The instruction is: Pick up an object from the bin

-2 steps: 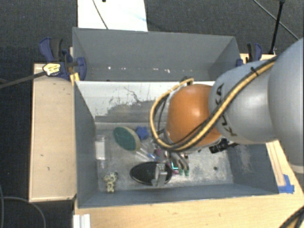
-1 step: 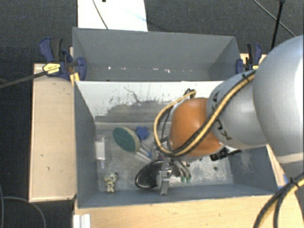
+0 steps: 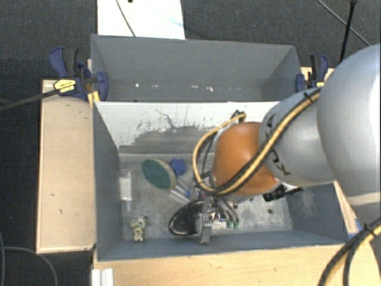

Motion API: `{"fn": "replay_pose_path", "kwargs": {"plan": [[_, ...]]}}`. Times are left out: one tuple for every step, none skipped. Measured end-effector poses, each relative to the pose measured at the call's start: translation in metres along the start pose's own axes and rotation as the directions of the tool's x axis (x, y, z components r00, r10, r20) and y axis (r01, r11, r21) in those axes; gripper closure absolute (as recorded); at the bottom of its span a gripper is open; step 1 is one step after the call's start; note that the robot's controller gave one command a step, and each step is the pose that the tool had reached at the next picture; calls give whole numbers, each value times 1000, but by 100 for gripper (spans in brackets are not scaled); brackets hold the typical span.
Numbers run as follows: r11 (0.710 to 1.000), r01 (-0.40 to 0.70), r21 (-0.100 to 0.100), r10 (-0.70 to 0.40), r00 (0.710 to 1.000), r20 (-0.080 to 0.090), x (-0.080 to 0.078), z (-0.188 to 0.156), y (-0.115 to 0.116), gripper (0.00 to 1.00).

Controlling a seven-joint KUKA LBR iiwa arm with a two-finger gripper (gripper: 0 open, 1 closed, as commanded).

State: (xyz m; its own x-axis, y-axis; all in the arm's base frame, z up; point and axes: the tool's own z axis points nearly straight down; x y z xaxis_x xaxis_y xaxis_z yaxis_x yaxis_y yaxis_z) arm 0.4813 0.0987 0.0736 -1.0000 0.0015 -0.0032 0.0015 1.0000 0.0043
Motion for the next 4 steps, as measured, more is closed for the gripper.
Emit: {"fn": "replay_pose_path", "kwargs": {"plan": [[1000, -10, -2, 10, 1000, 2, 0, -2, 1, 0], [991, -135, 2, 135, 991, -4, 5, 1, 3, 0], [991, -137, 0, 137, 991, -3, 4, 0, 3, 0], [990, -141, -1, 141, 990, 3, 3, -4, 3, 100]]}}
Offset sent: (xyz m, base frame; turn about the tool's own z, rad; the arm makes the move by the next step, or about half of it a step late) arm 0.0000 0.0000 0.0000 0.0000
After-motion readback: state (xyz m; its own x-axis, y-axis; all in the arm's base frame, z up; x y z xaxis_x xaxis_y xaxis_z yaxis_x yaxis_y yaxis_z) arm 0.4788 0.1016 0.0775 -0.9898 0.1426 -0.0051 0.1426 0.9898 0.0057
